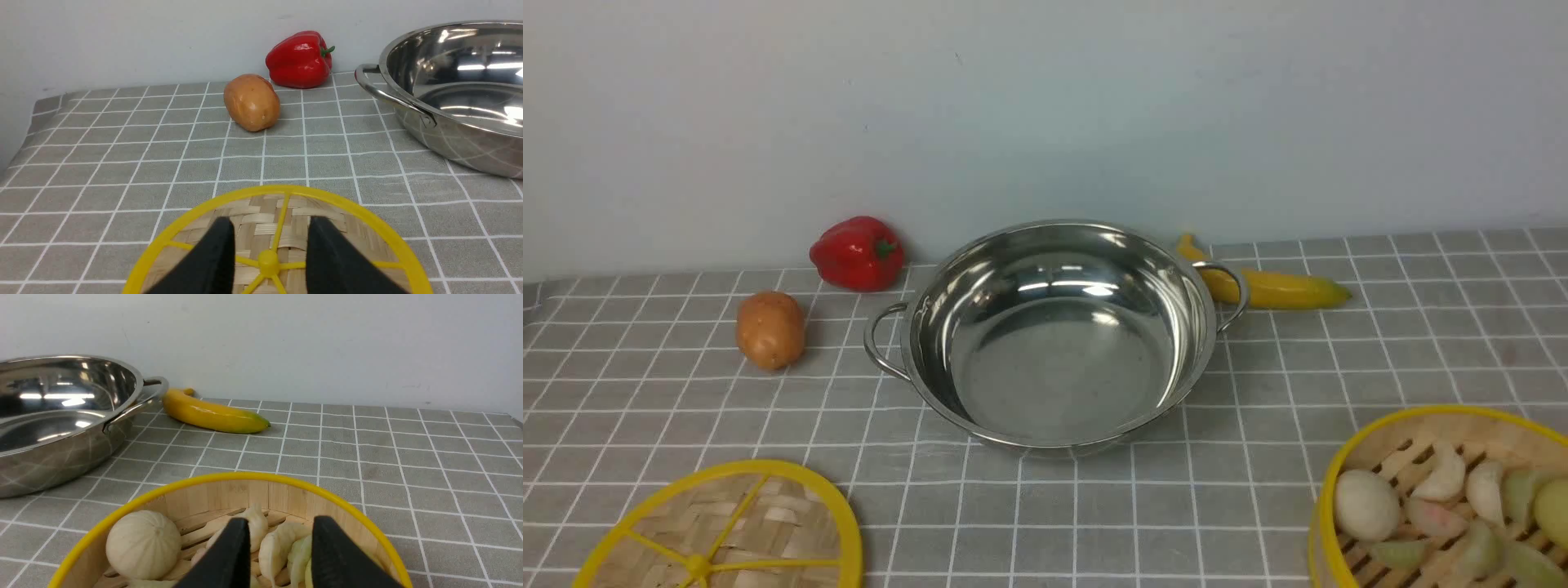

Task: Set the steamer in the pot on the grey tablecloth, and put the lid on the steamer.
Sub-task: 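Reach for and grasp the rim of the bamboo steamer holding the buns with the right gripper, then place the bamboo steamer basket of food into the steel pot with the right gripper, then grasp the bamboo steamer lid lying on the table by its centre knob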

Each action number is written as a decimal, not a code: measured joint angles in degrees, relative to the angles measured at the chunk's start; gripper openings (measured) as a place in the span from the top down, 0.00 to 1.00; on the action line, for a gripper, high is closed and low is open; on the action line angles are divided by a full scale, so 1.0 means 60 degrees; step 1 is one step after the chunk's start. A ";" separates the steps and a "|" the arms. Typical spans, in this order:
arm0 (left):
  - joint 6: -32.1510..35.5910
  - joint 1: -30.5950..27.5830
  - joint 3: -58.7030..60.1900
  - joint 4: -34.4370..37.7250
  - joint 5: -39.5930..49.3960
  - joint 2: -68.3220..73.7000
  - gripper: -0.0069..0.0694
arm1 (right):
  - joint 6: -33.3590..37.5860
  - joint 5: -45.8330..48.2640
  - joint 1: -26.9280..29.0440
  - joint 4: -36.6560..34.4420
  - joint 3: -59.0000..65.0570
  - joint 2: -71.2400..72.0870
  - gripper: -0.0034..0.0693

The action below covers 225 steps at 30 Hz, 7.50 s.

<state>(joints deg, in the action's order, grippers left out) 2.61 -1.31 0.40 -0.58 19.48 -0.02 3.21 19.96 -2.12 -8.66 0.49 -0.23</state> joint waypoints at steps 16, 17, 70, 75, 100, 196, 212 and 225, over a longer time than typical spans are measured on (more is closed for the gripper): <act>0.0000 0.0000 0.0000 0.0000 0.0000 0.0000 0.59 | 0.0000 0.0000 0.0000 0.0000 0.0000 0.0000 0.62; 0.0000 0.0000 0.0000 0.0000 0.0000 0.0000 0.59 | 0.0000 0.0000 0.0000 0.0000 0.0000 0.0000 0.62; 0.0000 0.0000 0.0000 0.0000 0.0000 0.0000 0.59 | 0.5684 0.7510 -0.0989 -0.2805 -0.6017 -0.8066 0.48; 0.0000 0.0000 0.0000 0.0000 0.0000 0.0000 0.59 | 0.4716 0.6925 -0.2253 -0.1844 -0.6026 -0.9762 0.46; 0.0000 0.0000 0.0000 0.0000 0.0000 0.0000 0.59 | 0.2723 0.4939 -0.3993 -0.0203 -0.6109 -1.3724 0.87; 0.0000 0.0000 0.0000 0.0000 0.0000 0.0000 0.59 | 0.0326 0.8437 -0.6864 0.5441 -1.9263 -1.7404 0.96; 0.0000 0.0000 0.0000 0.0000 0.0000 0.0000 0.59 | -0.2867 0.8332 -0.6551 0.5813 -1.8777 -1.5766 0.96; 0.0000 0.0000 0.0000 0.0000 0.0000 0.0000 0.59 | -0.6123 0.0343 -0.2778 0.6083 -0.6342 -0.8144 0.93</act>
<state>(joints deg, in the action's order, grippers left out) 2.61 -1.31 0.40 -0.58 19.48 -0.02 -33.53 22.02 -18.79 27.84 -37.56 -49.10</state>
